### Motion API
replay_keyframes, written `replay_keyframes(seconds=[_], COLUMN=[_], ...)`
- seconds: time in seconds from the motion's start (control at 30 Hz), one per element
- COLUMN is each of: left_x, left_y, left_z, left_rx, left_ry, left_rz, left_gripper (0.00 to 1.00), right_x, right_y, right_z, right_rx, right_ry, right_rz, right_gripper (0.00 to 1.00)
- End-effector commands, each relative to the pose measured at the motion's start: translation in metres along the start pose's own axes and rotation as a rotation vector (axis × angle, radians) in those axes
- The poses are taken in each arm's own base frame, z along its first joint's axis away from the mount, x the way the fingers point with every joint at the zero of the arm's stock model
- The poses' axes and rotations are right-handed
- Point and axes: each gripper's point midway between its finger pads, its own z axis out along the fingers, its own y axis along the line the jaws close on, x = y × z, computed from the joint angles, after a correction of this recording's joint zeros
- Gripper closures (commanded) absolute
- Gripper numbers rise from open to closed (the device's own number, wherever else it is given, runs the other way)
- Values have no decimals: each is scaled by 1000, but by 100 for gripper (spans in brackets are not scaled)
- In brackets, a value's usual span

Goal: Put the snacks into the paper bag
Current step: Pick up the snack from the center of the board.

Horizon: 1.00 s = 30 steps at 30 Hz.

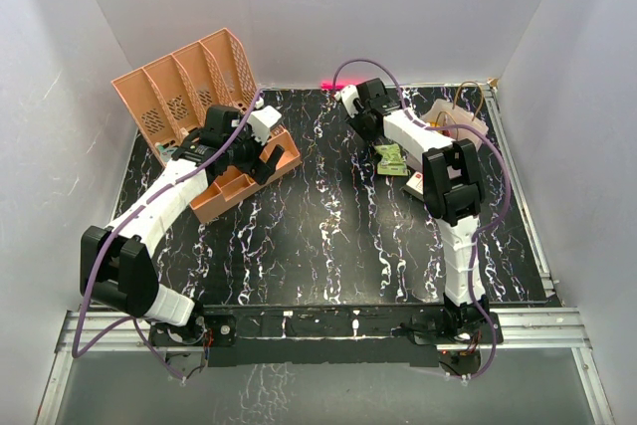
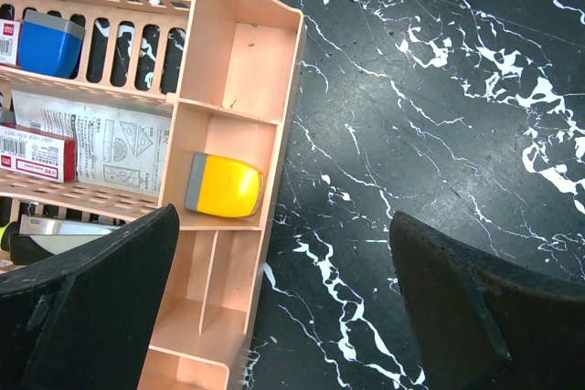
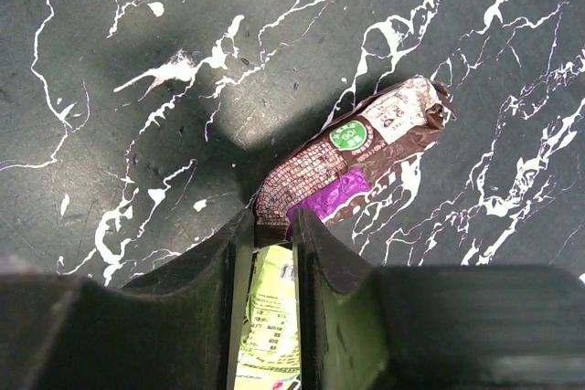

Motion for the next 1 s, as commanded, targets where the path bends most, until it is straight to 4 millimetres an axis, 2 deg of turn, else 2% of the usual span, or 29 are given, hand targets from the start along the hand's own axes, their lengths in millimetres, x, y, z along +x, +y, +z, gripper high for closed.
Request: replay_keyframes(seconds=[0.0, 0.13, 0.3, 0.53, 0.97], left_x=[-4, -5, -6, -6, -5], left_y=[-2, -1, 0, 7, 16], left_z=[-5, -6, -6, -3, -1], left_rx=[10, 11, 5, -25, -68], left_ry=[-28, -29, -28, -9, 10], left_rz=[6, 4, 9, 4, 0], left_gripper=[2, 2, 2, 2, 2], right_x=[-20, -24, -40, -65, -93], right_y=[-12, -15, -14, -2, 9], right_z=[-8, -16, -37, -78, -141], right_rx=[20, 4, -46, -144, -235], right_ry=[-57, -69, -120, -222, -351], right_rz=[11, 23, 45, 48, 55], right_gripper=[75, 83, 92, 92, 92])
